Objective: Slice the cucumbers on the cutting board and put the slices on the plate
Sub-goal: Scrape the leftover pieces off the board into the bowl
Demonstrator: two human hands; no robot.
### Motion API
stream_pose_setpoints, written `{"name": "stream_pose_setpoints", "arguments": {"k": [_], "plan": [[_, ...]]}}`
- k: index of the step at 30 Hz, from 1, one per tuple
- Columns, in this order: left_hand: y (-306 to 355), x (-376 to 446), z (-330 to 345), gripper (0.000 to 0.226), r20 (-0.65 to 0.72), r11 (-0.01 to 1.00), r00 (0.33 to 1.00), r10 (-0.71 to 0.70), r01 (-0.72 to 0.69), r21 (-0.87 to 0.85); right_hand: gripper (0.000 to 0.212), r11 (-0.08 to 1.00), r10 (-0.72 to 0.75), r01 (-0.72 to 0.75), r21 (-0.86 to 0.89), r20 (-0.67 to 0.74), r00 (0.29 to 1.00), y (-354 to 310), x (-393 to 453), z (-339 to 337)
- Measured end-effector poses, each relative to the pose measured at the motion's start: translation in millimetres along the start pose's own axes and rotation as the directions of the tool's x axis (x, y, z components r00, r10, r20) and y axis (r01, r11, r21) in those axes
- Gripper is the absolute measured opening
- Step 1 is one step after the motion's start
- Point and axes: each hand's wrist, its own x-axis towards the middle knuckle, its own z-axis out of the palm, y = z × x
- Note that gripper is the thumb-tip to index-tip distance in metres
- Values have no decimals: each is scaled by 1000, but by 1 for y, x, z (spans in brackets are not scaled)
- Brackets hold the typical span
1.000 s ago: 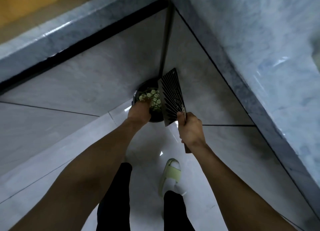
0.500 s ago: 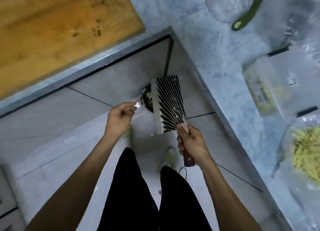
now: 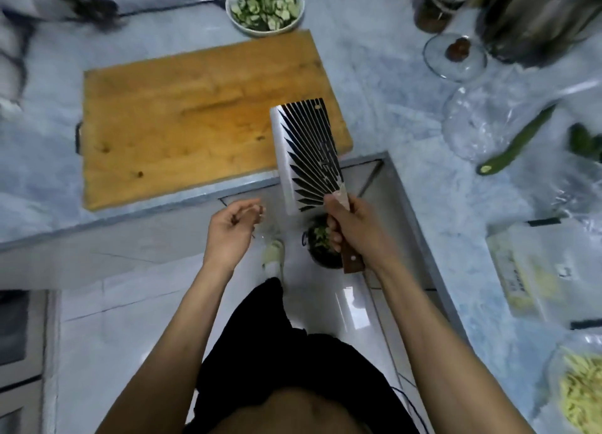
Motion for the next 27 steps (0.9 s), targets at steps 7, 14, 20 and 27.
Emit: {"name": "stream_pose_setpoints", "arguments": {"k": [7,14,20,27], "plan": [[41,91,-31,17,34,1000,999,21,-21,-8,29,996,41,-42,-75,-14,999,-69,120,41],[67,143,-60,16,-25,997,999,-41,40,-65,24,978,142,-153,-141,-83,986,-97,213,70],[79,182,-76,19,-10,986,995,-98,96,-137,14,951,172,-187,-246,-83,982,-99,249,90],[84,207,-88,18,26,994,998,-64,66,-85,11,501,-39,-114,-858,-154,987,-106,254,100]]}}
